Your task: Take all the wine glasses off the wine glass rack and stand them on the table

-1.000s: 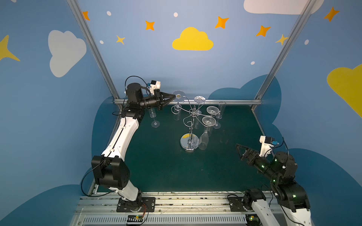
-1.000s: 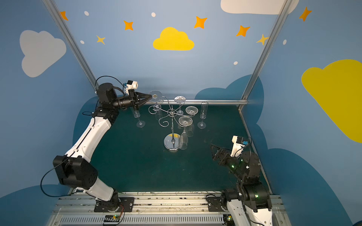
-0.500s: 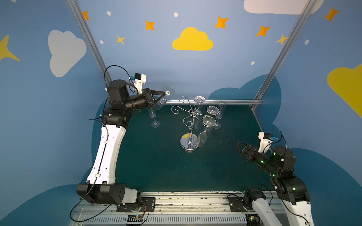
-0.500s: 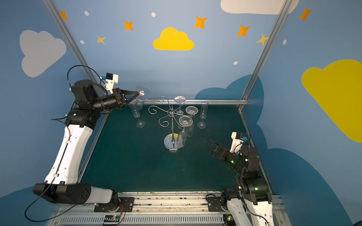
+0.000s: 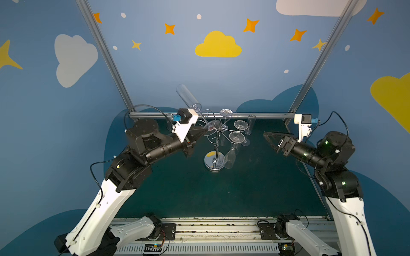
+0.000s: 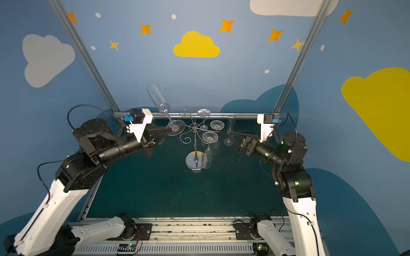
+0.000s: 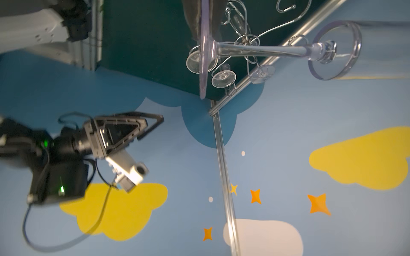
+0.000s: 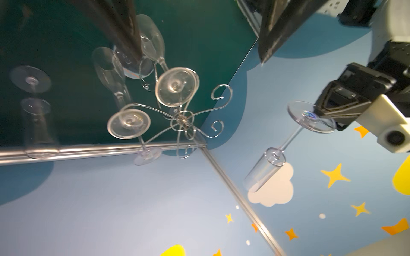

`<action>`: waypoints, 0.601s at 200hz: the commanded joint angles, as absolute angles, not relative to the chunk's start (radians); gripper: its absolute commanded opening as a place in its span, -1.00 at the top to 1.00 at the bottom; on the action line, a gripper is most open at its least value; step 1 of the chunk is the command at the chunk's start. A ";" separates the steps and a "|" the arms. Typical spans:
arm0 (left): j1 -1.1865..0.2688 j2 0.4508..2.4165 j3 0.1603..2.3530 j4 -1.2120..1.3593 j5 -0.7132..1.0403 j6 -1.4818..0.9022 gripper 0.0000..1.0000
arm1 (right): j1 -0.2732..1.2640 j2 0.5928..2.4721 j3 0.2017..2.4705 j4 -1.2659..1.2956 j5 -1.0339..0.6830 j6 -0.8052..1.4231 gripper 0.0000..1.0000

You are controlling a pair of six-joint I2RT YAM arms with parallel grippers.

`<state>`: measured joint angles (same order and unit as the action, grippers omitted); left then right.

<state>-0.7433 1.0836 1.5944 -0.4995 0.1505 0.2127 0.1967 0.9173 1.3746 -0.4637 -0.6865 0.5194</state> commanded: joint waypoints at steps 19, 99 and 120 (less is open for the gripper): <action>-1.057 1.095 1.483 -0.359 -0.284 0.802 0.94 | 0.320 1.007 1.482 -0.511 -0.830 0.475 -0.52; -1.259 1.132 1.293 -0.118 -0.513 1.183 0.94 | 0.502 1.022 1.445 -0.567 -0.727 0.399 -0.10; -1.266 1.136 1.273 -0.100 -0.518 1.201 0.94 | 0.534 1.020 1.421 -0.550 -0.704 0.399 0.06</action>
